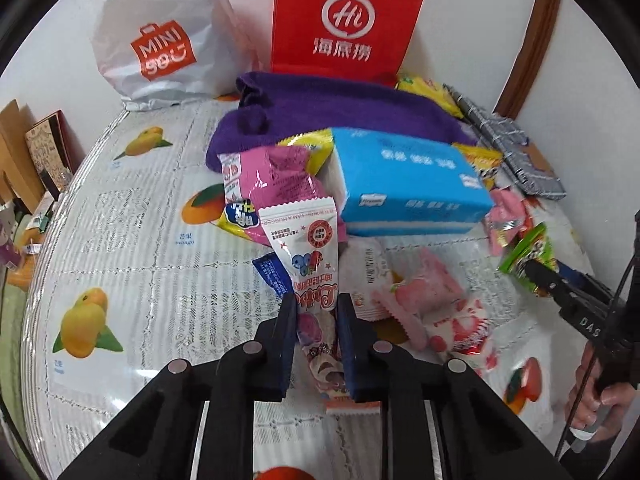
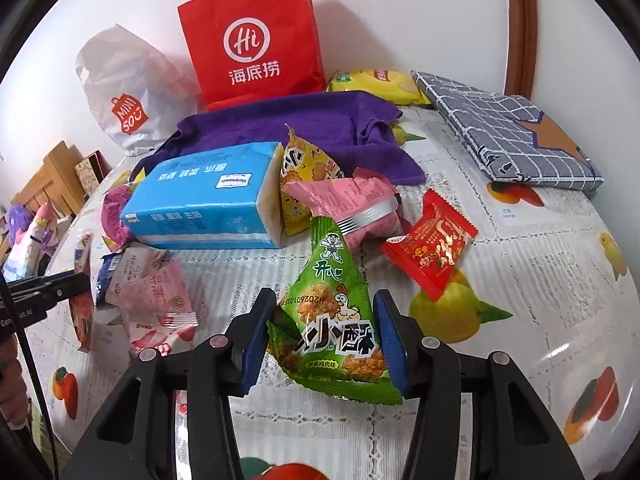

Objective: Organize snacks
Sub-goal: 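Grasp the pink-white stick snack with the left tool while the right tool grasps the green triangular bag, then carry both snacks onto the purple towel and open both tools to release them, then grasp the red candy packet with the right tool while the left tool reaches toward the pink chip bag, then grasp the pink chip bag with the left tool, then carry the red packet and pink chip bag over the purple towel with both tools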

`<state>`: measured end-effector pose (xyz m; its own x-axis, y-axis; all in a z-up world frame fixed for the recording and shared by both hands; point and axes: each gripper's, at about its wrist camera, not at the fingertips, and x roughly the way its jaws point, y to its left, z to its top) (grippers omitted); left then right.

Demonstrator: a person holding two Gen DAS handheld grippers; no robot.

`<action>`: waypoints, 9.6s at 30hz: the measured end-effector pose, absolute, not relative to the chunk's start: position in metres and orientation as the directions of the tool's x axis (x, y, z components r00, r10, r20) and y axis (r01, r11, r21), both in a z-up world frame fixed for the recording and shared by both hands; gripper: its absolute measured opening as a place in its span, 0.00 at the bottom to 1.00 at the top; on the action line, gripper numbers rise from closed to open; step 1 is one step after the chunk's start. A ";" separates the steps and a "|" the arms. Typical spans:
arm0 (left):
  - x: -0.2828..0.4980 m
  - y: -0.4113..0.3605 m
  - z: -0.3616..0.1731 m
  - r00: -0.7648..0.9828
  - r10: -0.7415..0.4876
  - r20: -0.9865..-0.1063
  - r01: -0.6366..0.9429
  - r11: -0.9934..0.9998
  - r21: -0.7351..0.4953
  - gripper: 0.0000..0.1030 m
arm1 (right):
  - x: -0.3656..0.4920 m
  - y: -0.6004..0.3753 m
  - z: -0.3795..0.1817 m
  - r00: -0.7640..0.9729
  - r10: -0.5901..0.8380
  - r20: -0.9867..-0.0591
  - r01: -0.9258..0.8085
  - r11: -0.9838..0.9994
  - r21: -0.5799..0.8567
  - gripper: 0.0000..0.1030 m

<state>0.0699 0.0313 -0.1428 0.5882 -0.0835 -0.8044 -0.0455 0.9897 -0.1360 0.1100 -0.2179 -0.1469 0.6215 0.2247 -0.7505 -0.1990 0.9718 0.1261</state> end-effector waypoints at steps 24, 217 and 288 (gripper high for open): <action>0.069 0.032 -0.133 0.600 -0.187 -0.778 -0.009 0.971 -0.241 0.16 | 0.093 -0.214 -0.161 0.579 0.231 -0.782 -0.230 0.966 0.115 0.45; 0.152 0.075 -0.132 0.594 -0.079 -0.801 -0.132 0.972 -0.193 0.68 | 0.145 -0.260 -0.179 0.597 0.130 -0.791 -0.129 0.990 0.065 0.37; 0.142 0.070 -0.074 0.677 -0.197 -0.709 -0.018 0.959 -0.284 0.62 | 0.176 -0.199 -0.084 0.706 0.187 -0.683 -0.230 0.973 0.028 0.38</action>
<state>0.1416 0.0697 -0.0738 0.6765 -0.1974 -0.7095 -0.0179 0.9587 -0.2839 0.1758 -0.1985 -0.0843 0.7058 0.1867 -0.6834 -0.2300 0.9728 0.0282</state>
